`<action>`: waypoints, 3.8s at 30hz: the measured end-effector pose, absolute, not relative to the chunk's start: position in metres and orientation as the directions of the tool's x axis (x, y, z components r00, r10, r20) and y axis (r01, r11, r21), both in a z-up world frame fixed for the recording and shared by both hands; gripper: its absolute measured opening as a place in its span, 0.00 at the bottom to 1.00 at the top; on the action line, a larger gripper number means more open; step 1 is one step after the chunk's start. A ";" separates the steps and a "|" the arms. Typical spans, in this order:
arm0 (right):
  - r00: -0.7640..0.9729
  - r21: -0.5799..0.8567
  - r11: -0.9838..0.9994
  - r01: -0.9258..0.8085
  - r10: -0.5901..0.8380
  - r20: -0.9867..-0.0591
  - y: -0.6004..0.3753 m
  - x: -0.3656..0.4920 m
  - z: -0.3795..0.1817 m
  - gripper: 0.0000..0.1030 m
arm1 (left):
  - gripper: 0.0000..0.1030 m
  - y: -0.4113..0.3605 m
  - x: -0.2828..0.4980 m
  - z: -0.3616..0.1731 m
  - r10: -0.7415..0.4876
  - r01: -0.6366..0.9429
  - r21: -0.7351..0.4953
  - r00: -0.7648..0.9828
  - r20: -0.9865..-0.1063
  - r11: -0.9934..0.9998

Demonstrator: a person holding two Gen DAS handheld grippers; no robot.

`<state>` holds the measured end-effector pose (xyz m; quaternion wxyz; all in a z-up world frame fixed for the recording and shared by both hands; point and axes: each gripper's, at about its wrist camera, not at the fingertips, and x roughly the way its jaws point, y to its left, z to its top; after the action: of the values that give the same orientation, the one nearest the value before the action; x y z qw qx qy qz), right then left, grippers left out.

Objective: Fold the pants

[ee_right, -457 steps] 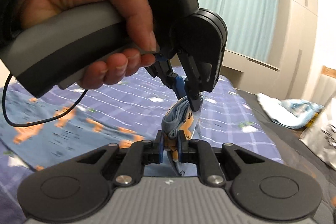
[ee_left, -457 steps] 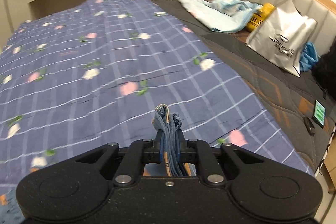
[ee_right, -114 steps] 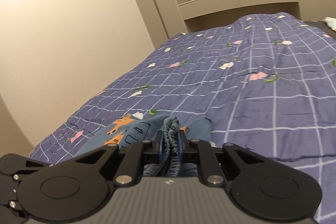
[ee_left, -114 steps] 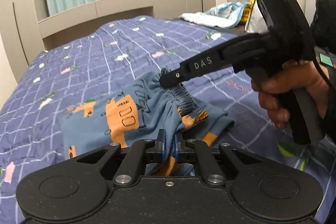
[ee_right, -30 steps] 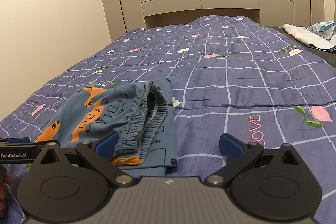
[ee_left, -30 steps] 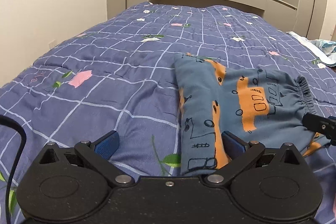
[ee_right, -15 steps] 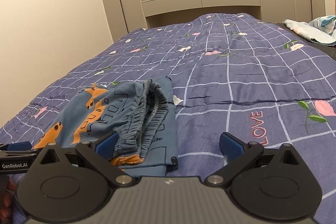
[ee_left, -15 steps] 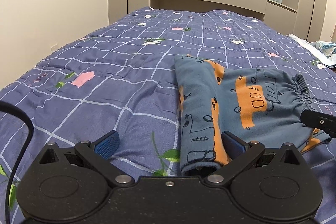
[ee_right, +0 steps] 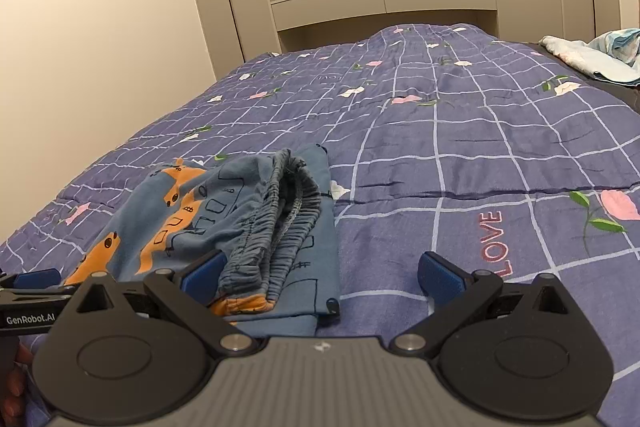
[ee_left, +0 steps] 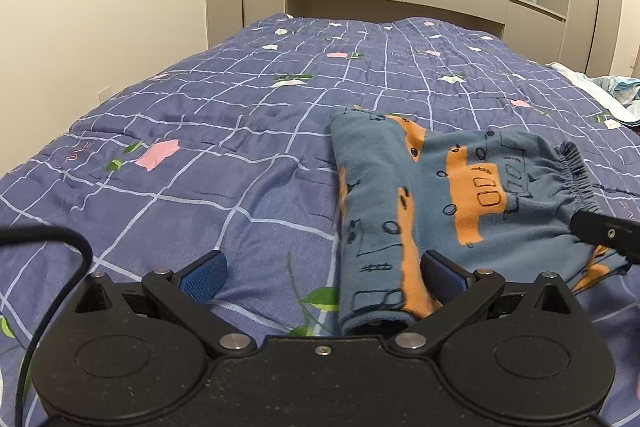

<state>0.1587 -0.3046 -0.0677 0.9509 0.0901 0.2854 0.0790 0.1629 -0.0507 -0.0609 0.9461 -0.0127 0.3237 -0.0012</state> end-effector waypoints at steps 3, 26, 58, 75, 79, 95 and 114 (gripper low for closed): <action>0.823 0.226 0.969 -0.099 0.207 -0.529 -0.306 0.160 -0.069 1.00 | 1.00 -0.057 0.164 -0.054 -0.041 0.022 -0.038 0.788 -0.614 0.999; 0.761 0.325 0.914 -0.244 0.388 -0.520 -0.315 0.222 -0.049 1.00 | 1.00 -0.058 0.235 -0.028 -0.082 0.104 0.002 0.796 -0.600 0.995; 0.736 0.468 0.861 -0.198 0.446 -0.509 -0.320 0.231 -0.066 0.46 | 0.45 -0.037 0.235 -0.047 -0.269 0.092 -0.281 0.666 -0.696 0.955; 0.793 0.397 0.879 -0.264 0.432 -0.429 -0.313 0.210 -0.029 0.20 | 0.19 -0.049 0.236 -0.018 -0.288 0.128 -0.282 0.697 -0.656 0.951; 0.821 0.369 0.892 -0.262 0.407 -0.401 -0.322 0.209 -0.015 0.20 | 0.19 -0.066 0.244 -0.009 -0.317 0.159 -0.294 0.703 -0.637 0.943; 0.849 0.379 0.922 -0.080 0.262 -0.458 -0.395 0.218 -0.030 0.23 | 0.23 -0.128 0.274 -0.034 -0.392 0.211 -0.341 0.645 -0.655 0.916; 0.917 0.276 0.959 -0.069 0.170 -0.361 -0.390 0.157 0.018 0.95 | 0.98 -0.116 0.211 0.037 -0.296 0.209 -0.214 0.766 -0.570 0.954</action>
<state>0.1573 -0.3900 0.0176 0.9703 0.1298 0.1945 0.0617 0.2110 -0.1164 0.0367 0.9372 -0.0690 0.3142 -0.1346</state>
